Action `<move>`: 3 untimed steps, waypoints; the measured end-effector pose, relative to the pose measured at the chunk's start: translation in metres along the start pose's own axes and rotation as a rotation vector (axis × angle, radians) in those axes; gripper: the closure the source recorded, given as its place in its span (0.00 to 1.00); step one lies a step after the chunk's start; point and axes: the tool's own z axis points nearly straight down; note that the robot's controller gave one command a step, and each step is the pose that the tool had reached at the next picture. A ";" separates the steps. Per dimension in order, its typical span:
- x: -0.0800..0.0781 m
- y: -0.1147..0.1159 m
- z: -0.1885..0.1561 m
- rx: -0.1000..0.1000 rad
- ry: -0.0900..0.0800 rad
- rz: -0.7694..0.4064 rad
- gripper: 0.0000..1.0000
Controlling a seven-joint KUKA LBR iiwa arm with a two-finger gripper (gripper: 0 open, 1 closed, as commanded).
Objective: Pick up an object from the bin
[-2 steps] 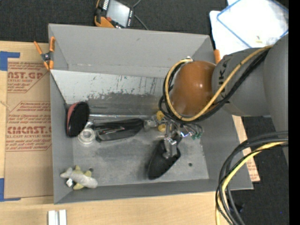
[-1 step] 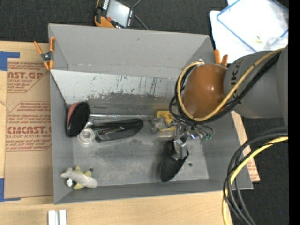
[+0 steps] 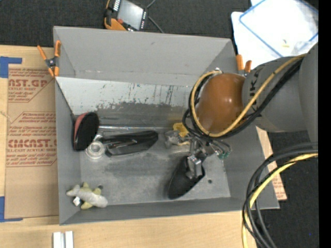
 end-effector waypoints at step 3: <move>0.019 -0.072 0.002 -0.002 0.001 0.127 1.00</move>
Offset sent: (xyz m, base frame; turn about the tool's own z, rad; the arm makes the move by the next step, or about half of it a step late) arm 0.0000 0.0000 0.0000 0.0000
